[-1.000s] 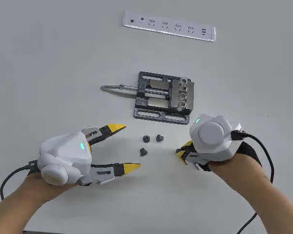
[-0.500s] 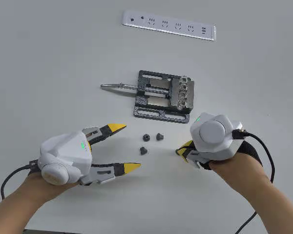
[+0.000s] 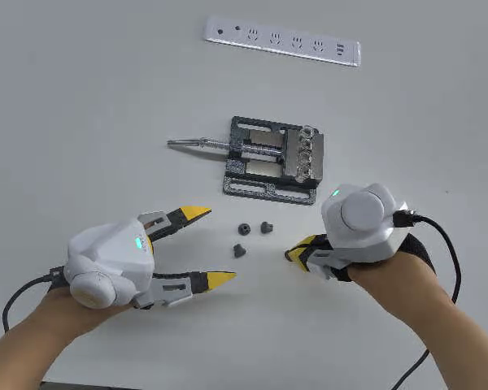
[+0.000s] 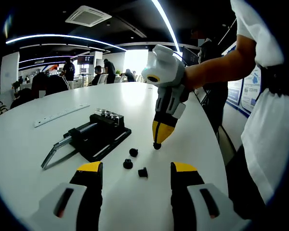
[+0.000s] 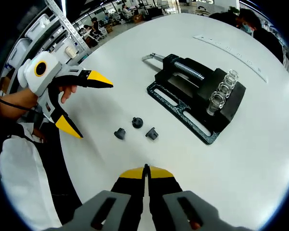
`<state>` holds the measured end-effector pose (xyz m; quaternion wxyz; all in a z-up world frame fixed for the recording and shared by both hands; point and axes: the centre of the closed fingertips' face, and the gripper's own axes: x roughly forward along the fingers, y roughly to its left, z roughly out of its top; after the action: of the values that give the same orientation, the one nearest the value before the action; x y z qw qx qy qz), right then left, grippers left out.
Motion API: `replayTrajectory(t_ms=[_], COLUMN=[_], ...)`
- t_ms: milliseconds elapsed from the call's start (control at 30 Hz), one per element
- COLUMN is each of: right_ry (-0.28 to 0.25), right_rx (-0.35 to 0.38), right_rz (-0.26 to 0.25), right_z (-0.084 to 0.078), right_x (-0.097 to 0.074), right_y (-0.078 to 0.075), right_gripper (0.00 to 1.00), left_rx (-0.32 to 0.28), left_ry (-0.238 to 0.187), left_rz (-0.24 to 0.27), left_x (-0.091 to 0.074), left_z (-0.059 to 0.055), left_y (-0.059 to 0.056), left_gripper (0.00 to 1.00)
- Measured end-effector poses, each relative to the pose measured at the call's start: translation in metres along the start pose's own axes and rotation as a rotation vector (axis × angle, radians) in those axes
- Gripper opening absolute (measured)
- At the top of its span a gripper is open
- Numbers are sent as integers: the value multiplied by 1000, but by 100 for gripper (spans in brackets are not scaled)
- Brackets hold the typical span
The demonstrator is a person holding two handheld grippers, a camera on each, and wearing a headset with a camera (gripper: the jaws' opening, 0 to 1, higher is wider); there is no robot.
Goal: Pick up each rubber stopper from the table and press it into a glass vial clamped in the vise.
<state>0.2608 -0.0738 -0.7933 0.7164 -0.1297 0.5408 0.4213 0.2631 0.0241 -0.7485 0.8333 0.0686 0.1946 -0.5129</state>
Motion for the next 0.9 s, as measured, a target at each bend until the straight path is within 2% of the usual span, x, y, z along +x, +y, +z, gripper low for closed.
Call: replayTrajectory(t_ms=[300, 433, 533, 667, 900], right_ry=[-42, -92, -110, -117, -97], right_rx=[9, 54, 73, 79, 92], right_rz=[7, 33, 47, 54, 62], right_z=[11, 21, 25, 27, 19], right_x=[-9, -15, -19, -19, -8], right_y=[3, 5, 7, 10, 11], right_gripper=[1, 1, 1, 1, 1], left_rx=[0, 4, 12, 22, 20], left_ry=[-13, -23, -21, -18, -13], left_rz=[-16, -31, -46, -67, -89], left_x=[7, 13, 18, 25, 29], left_z=[2, 4, 4, 5, 0], left_y=[-2, -5, -8, -14, -19], left_gripper=[52, 50, 49, 47, 47])
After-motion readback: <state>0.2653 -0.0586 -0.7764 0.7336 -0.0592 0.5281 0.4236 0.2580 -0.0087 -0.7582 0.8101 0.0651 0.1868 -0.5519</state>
